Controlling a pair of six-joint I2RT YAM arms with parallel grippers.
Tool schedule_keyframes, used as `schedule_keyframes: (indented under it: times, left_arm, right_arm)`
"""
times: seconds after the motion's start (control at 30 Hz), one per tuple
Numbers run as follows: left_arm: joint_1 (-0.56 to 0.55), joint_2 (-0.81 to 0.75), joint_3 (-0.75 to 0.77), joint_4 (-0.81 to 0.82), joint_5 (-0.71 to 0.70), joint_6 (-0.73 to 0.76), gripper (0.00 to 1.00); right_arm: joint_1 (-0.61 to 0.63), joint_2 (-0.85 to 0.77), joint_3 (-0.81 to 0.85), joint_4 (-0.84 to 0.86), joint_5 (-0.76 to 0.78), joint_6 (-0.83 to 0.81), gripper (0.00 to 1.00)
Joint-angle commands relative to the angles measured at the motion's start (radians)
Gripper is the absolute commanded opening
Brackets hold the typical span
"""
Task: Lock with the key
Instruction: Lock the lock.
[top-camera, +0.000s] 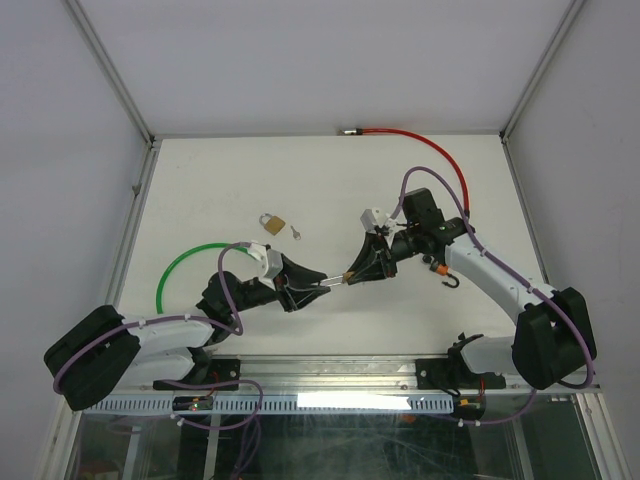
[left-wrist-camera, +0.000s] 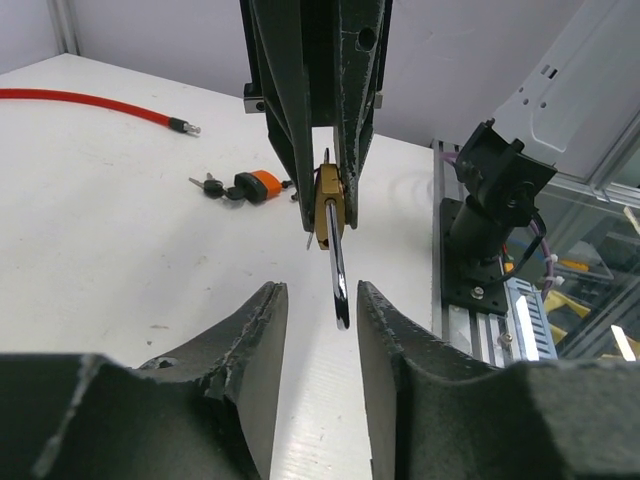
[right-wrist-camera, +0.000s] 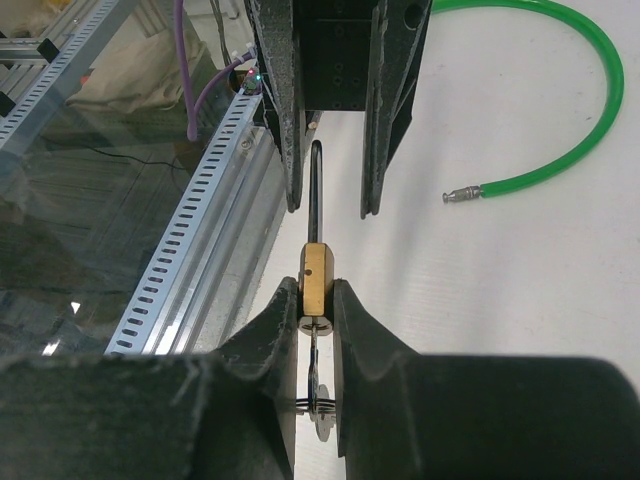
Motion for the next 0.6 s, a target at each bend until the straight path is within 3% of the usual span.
schedule_keyframes:
  times: [0.0,0.2,0.37,0.57]
  left_arm:
    - [-0.007,-0.027,0.031,0.059,0.040,0.002,0.33]
    - [-0.008,-0.023,0.031,0.067,0.047,-0.004,0.32]
    - [-0.007,-0.013,0.035,0.073,0.047,-0.010,0.21]
    - [-0.007,-0.006,0.037,0.089,0.048,-0.029,0.20]
  right_arm:
    - [-0.004,-0.001,0.043,0.007,-0.043,-0.005,0.00]
    - [-0.003,0.003,0.041,0.008,-0.038,-0.008,0.00]
    - [-0.004,0.006,0.042,-0.001,-0.037,-0.018,0.00]
    - [-0.003,0.008,0.042,-0.008,-0.032,-0.029,0.00]
